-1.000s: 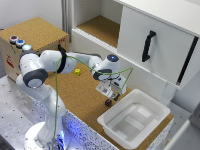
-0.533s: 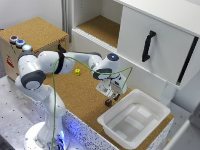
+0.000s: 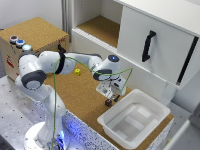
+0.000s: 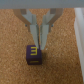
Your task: Push left the purple block
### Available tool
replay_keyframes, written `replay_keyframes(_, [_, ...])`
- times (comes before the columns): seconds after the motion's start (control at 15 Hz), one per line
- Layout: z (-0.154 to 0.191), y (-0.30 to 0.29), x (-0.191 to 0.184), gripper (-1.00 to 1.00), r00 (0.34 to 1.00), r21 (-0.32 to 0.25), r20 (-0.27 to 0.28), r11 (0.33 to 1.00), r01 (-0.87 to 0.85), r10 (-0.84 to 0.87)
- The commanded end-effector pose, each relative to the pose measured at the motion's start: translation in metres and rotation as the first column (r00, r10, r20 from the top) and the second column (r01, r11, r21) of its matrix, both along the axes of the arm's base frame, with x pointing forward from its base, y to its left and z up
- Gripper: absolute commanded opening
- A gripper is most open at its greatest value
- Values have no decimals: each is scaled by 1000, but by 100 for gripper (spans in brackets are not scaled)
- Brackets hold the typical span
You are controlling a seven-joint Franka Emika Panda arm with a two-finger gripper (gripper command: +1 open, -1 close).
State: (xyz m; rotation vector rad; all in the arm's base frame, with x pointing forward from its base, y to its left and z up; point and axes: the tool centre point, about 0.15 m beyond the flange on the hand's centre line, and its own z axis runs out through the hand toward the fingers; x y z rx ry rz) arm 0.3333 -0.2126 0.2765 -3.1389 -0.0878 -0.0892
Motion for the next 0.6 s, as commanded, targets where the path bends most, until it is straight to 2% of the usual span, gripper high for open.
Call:
replay_keyframes(0.0, [-41, -16, 22, -100, 999, -26, -30, 1000, -15, 14])
replay_keyframes(0.2, [-52, -21, 22, -100, 999, -29, -27, 999, -33, 32])
replay_keyframes(0.53, [-72, -24, 27, -100, 997, 9, -21, 997, -72, 72])
